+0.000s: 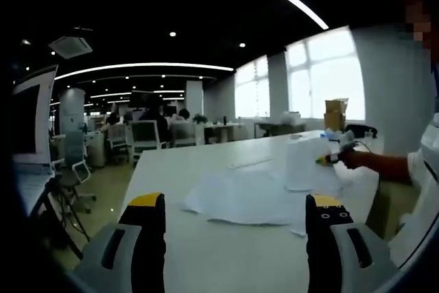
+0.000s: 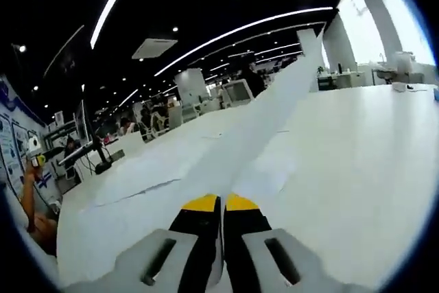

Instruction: Organize the stack of printing papers by aligning and flattening the scattered papers on the table

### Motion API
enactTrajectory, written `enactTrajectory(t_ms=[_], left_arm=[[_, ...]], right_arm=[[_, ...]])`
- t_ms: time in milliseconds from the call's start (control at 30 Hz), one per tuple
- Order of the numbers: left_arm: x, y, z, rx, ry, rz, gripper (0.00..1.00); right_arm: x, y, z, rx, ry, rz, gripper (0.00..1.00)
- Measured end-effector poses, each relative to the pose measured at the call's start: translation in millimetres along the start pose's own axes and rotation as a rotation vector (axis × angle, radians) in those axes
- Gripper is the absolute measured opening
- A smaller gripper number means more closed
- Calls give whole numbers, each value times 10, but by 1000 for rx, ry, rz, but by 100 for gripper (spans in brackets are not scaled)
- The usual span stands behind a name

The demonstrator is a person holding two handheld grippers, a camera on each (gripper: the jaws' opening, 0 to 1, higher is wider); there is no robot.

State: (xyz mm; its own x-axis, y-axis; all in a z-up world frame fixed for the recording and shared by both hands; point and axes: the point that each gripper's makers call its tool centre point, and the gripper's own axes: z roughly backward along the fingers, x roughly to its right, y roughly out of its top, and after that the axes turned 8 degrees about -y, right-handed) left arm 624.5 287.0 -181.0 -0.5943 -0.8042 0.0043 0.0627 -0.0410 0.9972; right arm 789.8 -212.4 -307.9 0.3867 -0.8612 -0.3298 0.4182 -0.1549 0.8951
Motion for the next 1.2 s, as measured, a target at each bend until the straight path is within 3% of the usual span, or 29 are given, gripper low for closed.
enactTrajectory(t_ms=[67, 167, 300, 333, 500, 600, 733, 900, 1000, 1067, 1200], left_arm=[[0, 3, -3, 1, 0, 1, 86], [2, 6, -6, 2, 1, 2, 86], [22, 13, -12, 0, -5, 1, 86], [29, 17, -13, -2, -5, 0, 86], [32, 50, 2, 3, -1, -5, 86], [27, 55, 5, 4, 1, -6, 86], [36, 50, 3, 1, -3, -8, 86], [19, 60, 16, 2, 1, -9, 86], [21, 66, 22, 3, 2, -11, 86], [23, 71, 24, 4, 2, -13, 86], [22, 76, 29, 5, 5, -12, 86]], right_arm=[[-54, 24, 39, -28, 23, -108, 0], [-103, 65, 84, -26, 28, -113, 0], [-159, 134, 129, -13, 43, -205, 0], [-171, 146, 140, -2, 44, -196, 0], [-209, 104, 130, 10, 12, 22, 0], [-228, 200, 121, 74, 18, 96, 0], [-235, 187, 105, 67, 26, 250, 0], [-254, 257, 102, 91, 39, 260, 0], [-380, 280, 131, 112, 119, 271, 0], [-384, 298, 135, 123, 121, 271, 0], [-324, 341, 132, 116, 94, 167, 0]])
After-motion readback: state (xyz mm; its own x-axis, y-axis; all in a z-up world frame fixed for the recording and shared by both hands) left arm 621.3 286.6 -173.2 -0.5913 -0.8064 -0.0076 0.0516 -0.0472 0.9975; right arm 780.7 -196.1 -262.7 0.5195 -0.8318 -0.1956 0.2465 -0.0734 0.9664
